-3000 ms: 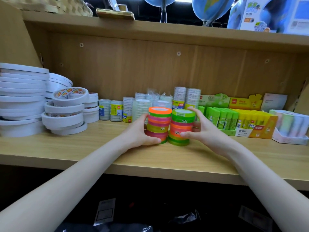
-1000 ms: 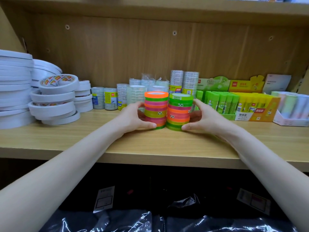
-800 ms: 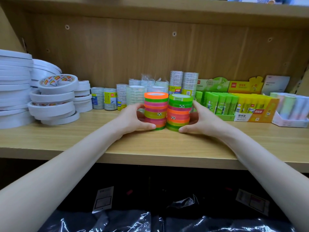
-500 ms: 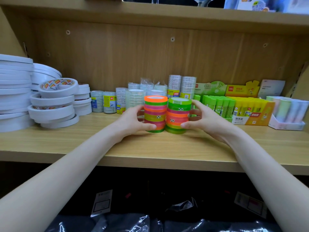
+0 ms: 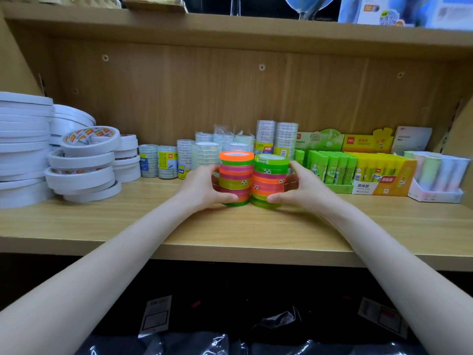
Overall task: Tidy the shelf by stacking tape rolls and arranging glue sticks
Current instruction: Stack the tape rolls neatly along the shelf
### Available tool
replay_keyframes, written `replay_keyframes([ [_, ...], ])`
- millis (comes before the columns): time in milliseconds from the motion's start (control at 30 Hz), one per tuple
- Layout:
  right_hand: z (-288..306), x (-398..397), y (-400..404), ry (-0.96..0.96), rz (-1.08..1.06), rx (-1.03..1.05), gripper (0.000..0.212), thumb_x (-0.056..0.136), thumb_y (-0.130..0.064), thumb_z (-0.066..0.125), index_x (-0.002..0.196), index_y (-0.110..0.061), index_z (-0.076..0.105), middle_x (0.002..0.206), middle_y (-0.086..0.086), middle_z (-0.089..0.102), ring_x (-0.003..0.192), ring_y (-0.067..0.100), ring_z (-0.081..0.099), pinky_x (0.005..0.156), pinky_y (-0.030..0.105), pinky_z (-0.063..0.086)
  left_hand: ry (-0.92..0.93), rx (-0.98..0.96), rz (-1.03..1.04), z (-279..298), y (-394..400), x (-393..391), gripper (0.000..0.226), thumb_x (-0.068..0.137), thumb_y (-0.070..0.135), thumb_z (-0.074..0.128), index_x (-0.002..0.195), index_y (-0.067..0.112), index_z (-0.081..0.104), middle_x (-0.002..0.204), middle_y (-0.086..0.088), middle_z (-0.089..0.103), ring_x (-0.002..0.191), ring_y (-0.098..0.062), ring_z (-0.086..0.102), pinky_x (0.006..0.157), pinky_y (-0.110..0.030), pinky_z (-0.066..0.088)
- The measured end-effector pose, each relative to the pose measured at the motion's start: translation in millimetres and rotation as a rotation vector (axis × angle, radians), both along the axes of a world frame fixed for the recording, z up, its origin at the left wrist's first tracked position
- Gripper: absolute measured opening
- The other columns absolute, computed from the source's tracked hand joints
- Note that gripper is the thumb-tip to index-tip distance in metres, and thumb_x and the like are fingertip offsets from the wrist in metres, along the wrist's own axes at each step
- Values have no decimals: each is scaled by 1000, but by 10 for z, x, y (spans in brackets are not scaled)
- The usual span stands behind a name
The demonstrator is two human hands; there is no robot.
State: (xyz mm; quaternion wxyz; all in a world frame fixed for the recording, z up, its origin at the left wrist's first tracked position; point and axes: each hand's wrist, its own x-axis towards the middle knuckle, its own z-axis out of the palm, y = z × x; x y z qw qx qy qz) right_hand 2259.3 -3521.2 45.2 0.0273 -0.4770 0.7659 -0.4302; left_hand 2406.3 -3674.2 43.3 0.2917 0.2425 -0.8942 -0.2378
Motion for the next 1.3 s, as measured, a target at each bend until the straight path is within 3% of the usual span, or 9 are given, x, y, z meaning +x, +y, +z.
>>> replay_keyframes([
  [100, 27, 21, 9, -154, 111, -102, 75, 72, -23, 77, 136, -22, 37, 128, -2, 53, 115, 13, 53, 96, 31, 45, 79, 190, -130, -4, 41, 21, 79, 68, 27, 80, 136, 18, 40, 129, -2, 55, 114, -16, 53, 98, -31, 43],
  [233, 45, 8, -9, -265, 168, -206, 63, 76, -30, 70, 132, -22, 43, 129, -1, 55, 118, 13, 53, 101, 42, 45, 278, 388, -229, 49, 106, -5, 74, 77, 23, 73, 140, 20, 34, 133, -1, 48, 115, -10, 47, 89, -24, 42],
  [300, 41, 0, -24, -261, 162, -206, 66, 75, -35, 70, 134, -20, 43, 130, -1, 55, 119, 14, 52, 101, 43, 45, 322, 443, -226, 64, 112, -29, 70, 78, 24, 72, 139, 19, 37, 134, -5, 49, 118, -14, 48, 96, -33, 45],
  [467, 37, -15, -46, -287, 103, -219, 71, 73, -38, 73, 133, -22, 40, 133, -1, 50, 117, 16, 53, 98, 43, 47, 343, 468, -197, 59, 115, -61, 72, 74, 27, 74, 137, 20, 41, 132, -5, 50, 122, -21, 47, 100, -46, 44],
  [700, 37, 13, -67, -285, 78, -217, 85, 62, -48, 74, 134, -24, 36, 133, -1, 48, 116, 17, 53, 99, 43, 46, 331, 508, -203, 77, 91, -74, 70, 75, 27, 74, 137, 20, 41, 135, -4, 49, 122, -21, 47, 101, -47, 43],
  [800, 53, -1, -48, -292, 97, -276, 93, 58, -55, 68, 139, -21, 36, 136, -2, 44, 123, 14, 46, 105, 42, 41, 316, 513, -212, 109, 84, -66, 74, 76, 30, 73, 140, 19, 37, 139, -4, 46, 124, -18, 45, 101, -38, 42],
  [933, 76, -32, -33, -322, 134, -334, 79, 62, -53, 64, 131, -18, 49, 135, 6, 52, 127, 21, 47, 107, 43, 38, 381, 481, -206, 155, 103, -38, 63, 84, 22, 66, 139, 15, 37, 141, -3, 43, 117, -9, 43, 87, -26, 38],
  [1133, 44, -7, -114, -136, 52, -374, 39, 83, -35, 62, 117, -18, 54, 127, 6, 56, 122, 19, 50, 105, 42, 41, 399, 468, -212, 161, 124, -25, 57, 84, 18, 66, 135, 13, 42, 137, -6, 48, 111, -9, 47, 86, -24, 38],
  [1300, 49, 3, 20, -263, 108, -249, 67, 79, -37, 65, 137, -24, 33, 134, 4, 44, 125, 19, 47, 101, 42, 45, 247, 497, -226, 94, 70, 52, 73, 80, 18, 70, 142, 20, 32, 137, -5, 47, 121, -17, 47, 98, -33, 41],
])
